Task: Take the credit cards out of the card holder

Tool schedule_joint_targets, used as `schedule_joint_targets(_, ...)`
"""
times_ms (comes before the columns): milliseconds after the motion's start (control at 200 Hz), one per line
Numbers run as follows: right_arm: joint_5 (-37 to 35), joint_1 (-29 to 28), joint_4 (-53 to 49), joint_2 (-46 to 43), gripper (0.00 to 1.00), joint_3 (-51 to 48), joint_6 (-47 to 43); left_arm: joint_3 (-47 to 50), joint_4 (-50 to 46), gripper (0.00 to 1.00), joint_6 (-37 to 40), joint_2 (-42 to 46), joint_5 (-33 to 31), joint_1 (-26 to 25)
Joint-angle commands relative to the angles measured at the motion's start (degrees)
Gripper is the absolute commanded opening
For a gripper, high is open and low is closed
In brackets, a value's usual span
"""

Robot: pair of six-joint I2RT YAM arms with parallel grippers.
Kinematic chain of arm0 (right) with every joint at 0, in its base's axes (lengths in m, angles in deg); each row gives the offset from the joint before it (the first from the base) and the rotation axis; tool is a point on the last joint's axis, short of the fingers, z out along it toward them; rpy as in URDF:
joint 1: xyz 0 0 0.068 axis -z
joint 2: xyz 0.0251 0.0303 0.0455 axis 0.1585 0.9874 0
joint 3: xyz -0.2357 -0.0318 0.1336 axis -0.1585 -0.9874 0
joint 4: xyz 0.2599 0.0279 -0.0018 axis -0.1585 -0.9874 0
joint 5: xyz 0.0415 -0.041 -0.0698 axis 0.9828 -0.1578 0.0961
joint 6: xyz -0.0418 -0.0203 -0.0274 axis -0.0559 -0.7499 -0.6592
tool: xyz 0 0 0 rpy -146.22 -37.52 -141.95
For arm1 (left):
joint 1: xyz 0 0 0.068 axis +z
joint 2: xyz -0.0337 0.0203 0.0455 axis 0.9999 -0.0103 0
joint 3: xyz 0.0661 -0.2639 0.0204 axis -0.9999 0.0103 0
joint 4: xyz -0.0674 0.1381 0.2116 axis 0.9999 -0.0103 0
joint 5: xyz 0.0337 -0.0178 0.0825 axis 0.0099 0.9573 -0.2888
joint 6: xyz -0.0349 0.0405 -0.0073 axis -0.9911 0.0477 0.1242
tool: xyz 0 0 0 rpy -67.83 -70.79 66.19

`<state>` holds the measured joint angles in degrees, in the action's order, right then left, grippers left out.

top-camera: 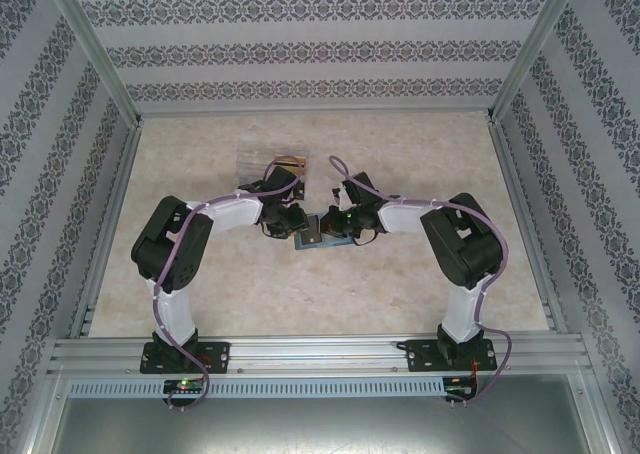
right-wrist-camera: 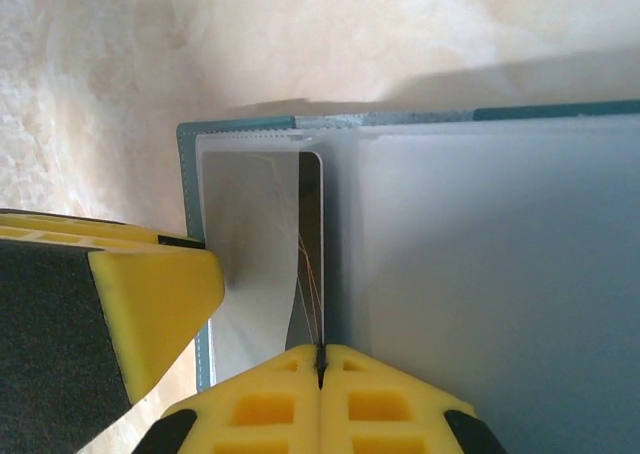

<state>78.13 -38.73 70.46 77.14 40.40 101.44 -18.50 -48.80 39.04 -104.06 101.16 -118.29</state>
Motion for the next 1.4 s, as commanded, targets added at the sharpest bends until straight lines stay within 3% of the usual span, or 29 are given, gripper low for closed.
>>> schedule_joint_targets(0, -1.68, 0.96, 1.18, -2.51, 0.00, -1.47, 0.51, 0.54, -4.55, 0.29, 0.50, -1.44, -1.23, -0.57)
schedule_joint_targets(235, 0.13, 1.04, 1.70, -1.31, 0.00, -1.10, 1.25, 0.61, -4.55, 0.25, 0.52, -1.83, -1.30, -0.58)
schedule_joint_targets(390, 0.81, 0.93, 0.79, -0.07, 0.19, -0.27, 1.34, 0.41, -4.77, 0.23, 0.58, -2.33, -1.09, -0.57)
schedule_joint_targets(579, 1.10, 0.87, -0.35, 1.07, 0.22, 0.55, 0.95, 0.10, -5.16, 0.22, 0.82, -2.94, -1.05, -0.56)
schedule_joint_targets(874, 4.00, 0.51, 2.42, 1.45, 0.18, 0.44, 1.17, -0.13, -5.43, 0.18, 0.65, -4.07, -0.68, -0.59)
schedule_joint_targets(1049, 3.82, 0.78, 4.86, 0.27, 0.05, -0.98, 1.95, -0.45, -5.90, 0.18, 0.73, -4.12, -0.88, -0.58)
schedule_joint_targets(1109, 3.17, 1.11, 5.81, -0.67, 0.00, -1.84, 2.26, -0.73, -6.28, 0.18, 0.87, -4.06, -1.02, -0.56)
schedule_joint_targets(1399, -5.58, 1.91, 4.39, -9.80, 0.00, -6.59, -2.57, -4.24, -8.15, 0.25, 1.91, -1.75, -1.43, -0.41)
